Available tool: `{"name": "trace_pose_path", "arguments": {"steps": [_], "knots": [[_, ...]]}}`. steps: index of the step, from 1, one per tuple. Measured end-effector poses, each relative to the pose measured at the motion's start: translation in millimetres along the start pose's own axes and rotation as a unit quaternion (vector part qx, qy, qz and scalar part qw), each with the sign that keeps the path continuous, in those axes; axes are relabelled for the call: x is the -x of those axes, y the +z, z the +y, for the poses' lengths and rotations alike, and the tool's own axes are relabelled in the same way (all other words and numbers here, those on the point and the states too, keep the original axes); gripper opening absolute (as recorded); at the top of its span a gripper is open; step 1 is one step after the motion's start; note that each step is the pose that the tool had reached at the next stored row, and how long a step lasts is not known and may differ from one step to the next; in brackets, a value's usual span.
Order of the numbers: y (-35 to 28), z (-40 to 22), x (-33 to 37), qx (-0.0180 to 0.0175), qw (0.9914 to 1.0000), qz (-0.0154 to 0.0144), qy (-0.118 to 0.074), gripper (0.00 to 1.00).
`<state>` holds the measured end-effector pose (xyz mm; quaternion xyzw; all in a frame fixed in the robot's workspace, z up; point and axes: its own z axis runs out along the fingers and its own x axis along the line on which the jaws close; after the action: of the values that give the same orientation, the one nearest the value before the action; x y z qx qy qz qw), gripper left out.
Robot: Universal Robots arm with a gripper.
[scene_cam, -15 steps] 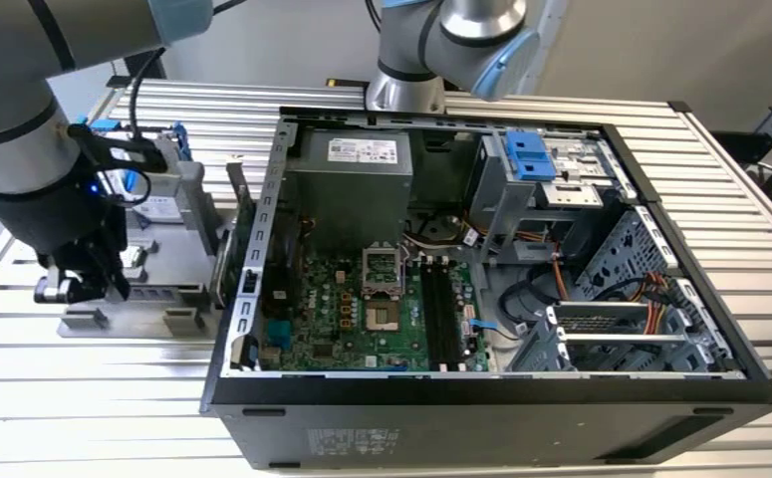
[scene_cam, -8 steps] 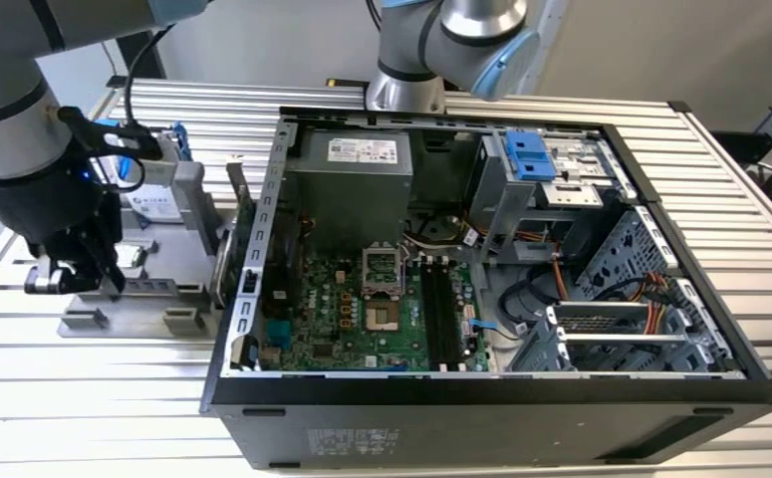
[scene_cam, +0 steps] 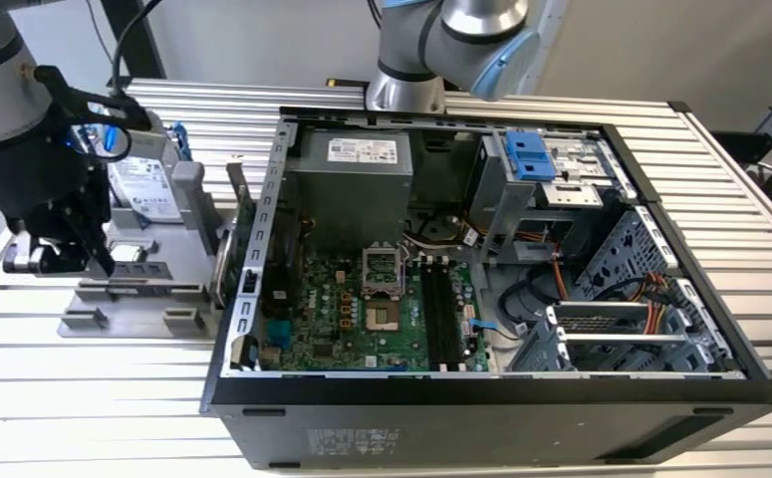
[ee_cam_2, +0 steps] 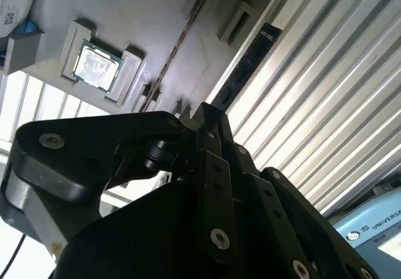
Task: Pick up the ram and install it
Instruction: 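Pick up the ram and move it above insertion slot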
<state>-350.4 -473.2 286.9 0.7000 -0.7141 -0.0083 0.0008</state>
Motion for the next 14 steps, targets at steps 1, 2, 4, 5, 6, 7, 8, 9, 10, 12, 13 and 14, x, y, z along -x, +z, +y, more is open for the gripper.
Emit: {"name": "trace_pose_path", "arguments": {"steps": [1,2,4,5,6,7,8,9,10,12,13,14], "knots": [[-4.5,0.1,0.1,0.0,1.0,-0.0001,0.0,0.0],[-9.0,0.1,0.1,0.0,1.0,0.0,0.0,0.0],[-18.0,0.2,0.2,0.0,1.0,0.0,0.0,0.0],[-22.6,0.3,0.2,0.0,1.0,0.0,0.0,0.0],[-27.1,0.3,0.3,0.0,1.0,0.0,0.0,0.0],[-31.6,0.4,0.3,0.0,1.0,0.0,0.0,0.0],[-36.3,0.5,0.4,0.0,1.0,0.0,0.0,0.0],[-40.8,0.5,0.4,0.0,1.0,0.0,0.0,0.0],[-45.3,0.6,0.5,0.0,1.0,0.0,0.0,0.0],[-54.7,0.7,0.6,0.0,1.0,0.0,0.0,0.0],[-59.1,0.7,0.6,0.0,1.0,0.0,0.0,0.0],[-63.5,0.8,0.7,0.0,1.0,0.0,0.0,0.0]]}}
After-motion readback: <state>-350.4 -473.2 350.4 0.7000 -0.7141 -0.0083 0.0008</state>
